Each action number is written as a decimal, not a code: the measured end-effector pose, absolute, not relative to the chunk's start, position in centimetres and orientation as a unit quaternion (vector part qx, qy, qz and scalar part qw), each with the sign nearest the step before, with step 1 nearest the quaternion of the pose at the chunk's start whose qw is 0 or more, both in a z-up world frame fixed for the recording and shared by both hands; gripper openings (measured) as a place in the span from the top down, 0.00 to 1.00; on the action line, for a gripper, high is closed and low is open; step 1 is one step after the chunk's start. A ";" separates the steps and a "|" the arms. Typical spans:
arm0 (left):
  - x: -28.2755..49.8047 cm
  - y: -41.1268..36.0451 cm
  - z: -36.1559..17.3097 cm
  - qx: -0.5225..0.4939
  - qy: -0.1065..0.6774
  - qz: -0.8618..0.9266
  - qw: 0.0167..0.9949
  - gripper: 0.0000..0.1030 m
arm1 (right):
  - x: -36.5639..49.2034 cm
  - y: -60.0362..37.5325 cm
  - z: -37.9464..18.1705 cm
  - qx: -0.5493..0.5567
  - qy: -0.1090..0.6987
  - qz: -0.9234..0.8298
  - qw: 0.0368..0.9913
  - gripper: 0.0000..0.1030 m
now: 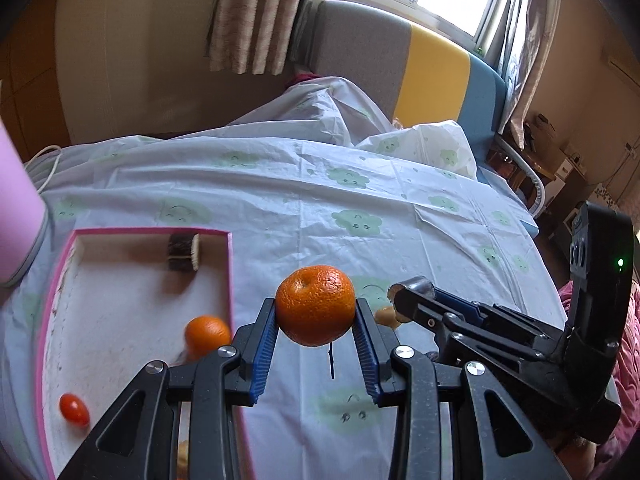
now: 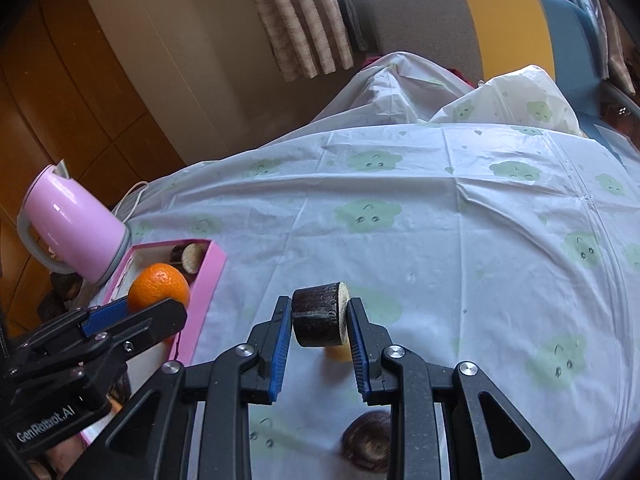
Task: Organize fruits
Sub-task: 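Carry the mandarin and eggplant slice into the pink tray and release both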
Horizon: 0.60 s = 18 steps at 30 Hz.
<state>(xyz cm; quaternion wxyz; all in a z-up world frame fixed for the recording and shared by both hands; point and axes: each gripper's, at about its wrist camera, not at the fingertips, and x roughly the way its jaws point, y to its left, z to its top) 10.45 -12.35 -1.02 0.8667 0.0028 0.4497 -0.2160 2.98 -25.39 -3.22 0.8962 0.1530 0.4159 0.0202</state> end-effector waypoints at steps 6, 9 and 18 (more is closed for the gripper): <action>9.5 -8.2 -1.4 -0.013 0.450 -0.184 0.874 0.63 | 1.6 -22.2 -3.4 0.142 0.423 0.040 0.894 0.73; 9.5 -6.1 -1.9 -0.021 0.452 -0.168 0.876 0.63 | 1.1 -20.6 -3.4 0.134 0.426 0.050 0.893 0.73; 11.4 1.1 -3.8 -0.070 0.476 -0.115 0.869 0.63 | 0.5 -15.0 -3.1 0.097 0.429 0.098 0.893 0.73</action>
